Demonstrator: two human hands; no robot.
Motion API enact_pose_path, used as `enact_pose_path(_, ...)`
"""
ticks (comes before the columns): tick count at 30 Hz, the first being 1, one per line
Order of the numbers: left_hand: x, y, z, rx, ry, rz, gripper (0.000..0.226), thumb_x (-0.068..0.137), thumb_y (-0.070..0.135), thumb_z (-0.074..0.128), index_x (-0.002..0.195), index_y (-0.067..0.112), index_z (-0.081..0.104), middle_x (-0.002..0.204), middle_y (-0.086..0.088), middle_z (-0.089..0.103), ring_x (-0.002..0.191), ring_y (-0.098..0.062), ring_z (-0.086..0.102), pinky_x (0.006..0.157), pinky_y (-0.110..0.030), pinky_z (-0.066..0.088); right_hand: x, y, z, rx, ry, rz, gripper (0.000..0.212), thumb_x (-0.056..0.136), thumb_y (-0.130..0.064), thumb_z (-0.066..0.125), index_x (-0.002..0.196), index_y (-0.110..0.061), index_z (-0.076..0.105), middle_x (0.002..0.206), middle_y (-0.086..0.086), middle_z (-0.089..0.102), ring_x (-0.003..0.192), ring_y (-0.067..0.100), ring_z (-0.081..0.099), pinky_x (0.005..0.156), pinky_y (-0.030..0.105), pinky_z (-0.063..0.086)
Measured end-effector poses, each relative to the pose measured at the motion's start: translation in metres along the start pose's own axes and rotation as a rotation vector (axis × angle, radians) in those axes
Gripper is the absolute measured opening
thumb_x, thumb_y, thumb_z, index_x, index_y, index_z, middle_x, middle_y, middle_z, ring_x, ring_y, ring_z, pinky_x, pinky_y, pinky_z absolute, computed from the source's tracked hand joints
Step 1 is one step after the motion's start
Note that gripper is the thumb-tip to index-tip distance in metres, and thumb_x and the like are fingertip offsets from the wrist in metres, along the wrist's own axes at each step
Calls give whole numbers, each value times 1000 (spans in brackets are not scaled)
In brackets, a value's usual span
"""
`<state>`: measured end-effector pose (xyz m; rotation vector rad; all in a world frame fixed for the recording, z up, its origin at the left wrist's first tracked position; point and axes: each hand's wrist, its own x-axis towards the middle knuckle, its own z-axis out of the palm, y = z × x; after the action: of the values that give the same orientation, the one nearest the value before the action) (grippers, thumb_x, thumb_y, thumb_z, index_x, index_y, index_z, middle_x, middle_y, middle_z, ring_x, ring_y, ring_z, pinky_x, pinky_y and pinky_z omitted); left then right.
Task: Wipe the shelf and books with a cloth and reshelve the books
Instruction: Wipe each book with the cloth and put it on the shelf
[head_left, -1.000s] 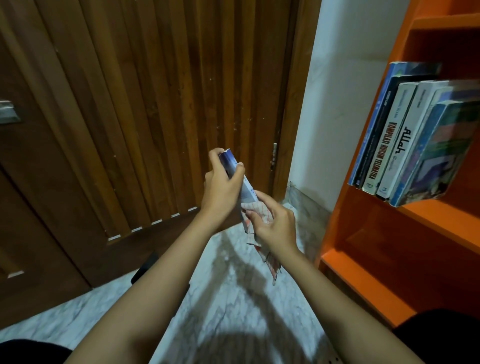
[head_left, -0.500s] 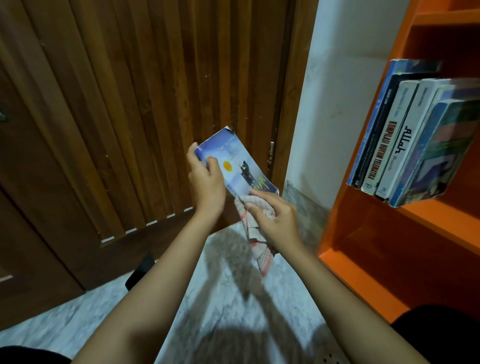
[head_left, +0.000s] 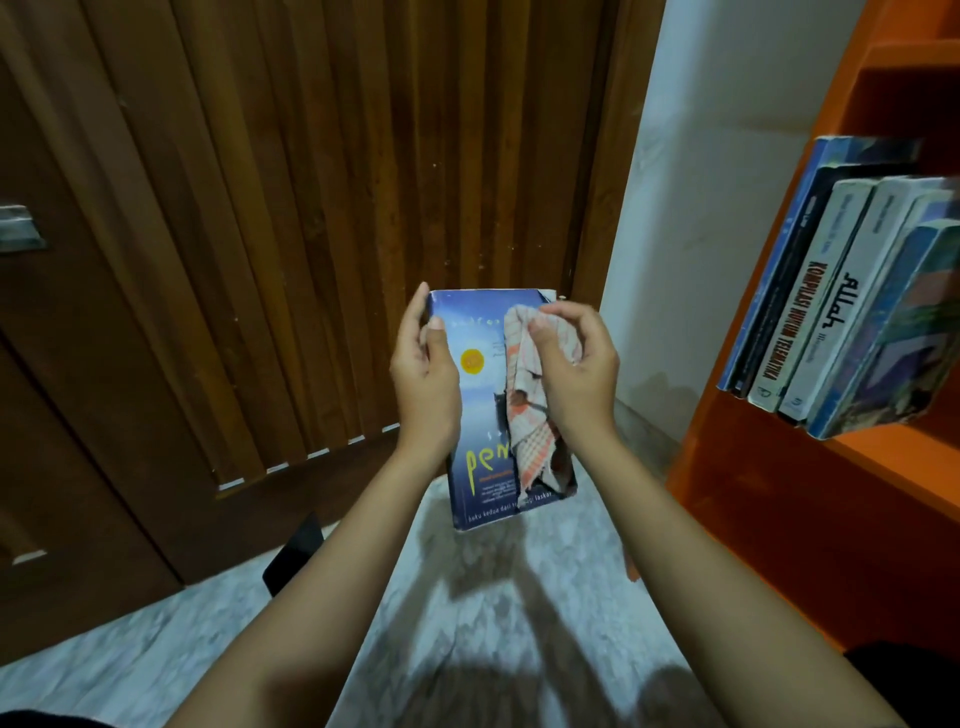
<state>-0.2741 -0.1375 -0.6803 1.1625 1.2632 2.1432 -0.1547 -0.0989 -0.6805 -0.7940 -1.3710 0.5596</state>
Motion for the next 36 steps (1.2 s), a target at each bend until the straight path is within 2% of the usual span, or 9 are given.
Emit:
enact_pose_path(5,-9,6,4,-13,-79,27,38,100,11,41,138,8,42,139,-6,50,124,-12,51,101,-28,46,11,-23,18,-18,-30,-200,10,85,-14,67,95,-11,70,93,6,62,87,4,58,77,15,45)
enact_pose_path(9,-12,10,3,-58,-138,-9,41,99,9,41,140,5,38,124,5,54,104,5,59,84,-14,49,13,-27,24,-26,-134,-310,17,85,-8,67,102,-6,71,90,7,56,84,8,56,74,14,47)
enact_pose_path(14,-13,7,-1,-36,-123,-8,39,99,11,43,138,7,43,135,-6,54,121,-14,55,96,-25,49,12,-22,24,-62,-152,-378,20,84,-10,68,104,-9,72,89,1,52,82,7,53,69,20,51)
enact_pose_path(17,-16,6,-2,-19,-116,18,39,99,13,44,138,8,43,136,-2,52,125,-12,51,102,-31,46,11,-23,23,-91,-163,-405,22,83,-13,70,104,-10,72,88,-3,49,80,1,49,67,12,44)
enact_pose_path(22,-20,8,-1,-16,-99,61,39,99,12,43,137,9,43,133,2,52,126,-11,50,104,-32,44,11,-27,23,-141,-163,-480,20,84,-18,69,103,-15,73,87,6,54,77,10,51,59,25,48)
enact_pose_path(25,-21,12,0,-28,-82,73,38,99,11,43,137,8,43,134,-3,53,124,-12,52,102,-31,46,10,-27,24,-167,-94,-488,18,85,-16,69,102,-14,73,87,0,51,75,8,50,57,25,49)
enact_pose_path(29,-23,14,3,-34,-56,85,37,98,5,43,136,2,43,120,10,57,103,11,58,82,-11,49,8,-20,21,-139,47,-389,17,84,-13,68,100,-12,74,86,-1,48,75,-1,47,61,19,46)
enact_pose_path(32,-26,15,3,-52,-47,76,37,99,4,42,135,2,44,117,10,59,94,13,60,73,-8,47,11,-7,15,-122,143,-251,17,84,-12,68,99,-11,74,84,1,48,74,4,48,66,15,43)
enact_pose_path(36,-25,16,5,-58,-34,51,35,98,6,44,133,8,47,128,0,57,107,8,57,84,-12,46,16,13,2,-86,233,87,15,84,-16,68,98,-18,75,91,7,62,78,2,56,71,5,41)
